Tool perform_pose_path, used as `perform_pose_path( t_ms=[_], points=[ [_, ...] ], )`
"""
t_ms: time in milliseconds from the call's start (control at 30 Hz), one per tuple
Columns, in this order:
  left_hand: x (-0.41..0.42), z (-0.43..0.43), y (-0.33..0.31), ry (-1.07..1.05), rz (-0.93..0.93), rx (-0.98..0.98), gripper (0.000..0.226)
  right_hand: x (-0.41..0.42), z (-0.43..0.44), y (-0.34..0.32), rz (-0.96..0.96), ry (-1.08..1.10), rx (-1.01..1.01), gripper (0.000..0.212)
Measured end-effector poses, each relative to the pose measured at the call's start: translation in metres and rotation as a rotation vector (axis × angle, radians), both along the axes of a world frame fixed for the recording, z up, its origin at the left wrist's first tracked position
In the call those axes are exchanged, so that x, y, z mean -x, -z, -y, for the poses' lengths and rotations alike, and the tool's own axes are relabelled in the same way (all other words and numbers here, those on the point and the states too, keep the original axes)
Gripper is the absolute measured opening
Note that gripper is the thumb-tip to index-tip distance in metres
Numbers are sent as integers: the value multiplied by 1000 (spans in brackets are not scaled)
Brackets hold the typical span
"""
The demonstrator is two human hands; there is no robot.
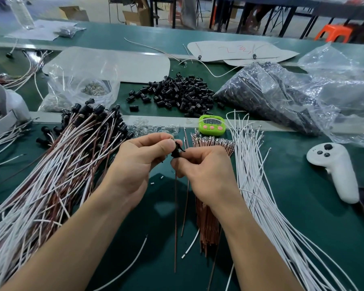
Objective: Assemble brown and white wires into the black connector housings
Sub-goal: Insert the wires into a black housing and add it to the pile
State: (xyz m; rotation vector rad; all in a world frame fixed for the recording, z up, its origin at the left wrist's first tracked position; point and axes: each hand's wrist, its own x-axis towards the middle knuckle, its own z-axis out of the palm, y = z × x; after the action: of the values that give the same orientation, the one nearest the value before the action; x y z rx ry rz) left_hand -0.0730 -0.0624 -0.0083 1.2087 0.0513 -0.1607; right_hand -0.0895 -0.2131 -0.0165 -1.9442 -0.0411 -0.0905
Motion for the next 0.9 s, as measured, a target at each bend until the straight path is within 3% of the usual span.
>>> perform_pose_path(
  t_ms=[167, 500, 667, 800, 900],
  points=[
    [-1, 0, -1, -20, -30, -15, 31, 1, -3, 1, 4, 8, -15, 12],
    [0, 5, 0, -111, 18, 16, 11, 2, -8, 2, 5, 42, -26, 23],
    [-6, 1, -1, -180, -17, 31, 7, 4, -18, 1, 27, 6, 138, 25],
    [-17, -15, -2, -301, -65, 47, 7, 6, -22, -9, -52, -137, 304, 7],
    [-26, -25, -1, -347, -63, -13, 8, -4, -20, -26, 54, -22, 390, 14]
  ],
)
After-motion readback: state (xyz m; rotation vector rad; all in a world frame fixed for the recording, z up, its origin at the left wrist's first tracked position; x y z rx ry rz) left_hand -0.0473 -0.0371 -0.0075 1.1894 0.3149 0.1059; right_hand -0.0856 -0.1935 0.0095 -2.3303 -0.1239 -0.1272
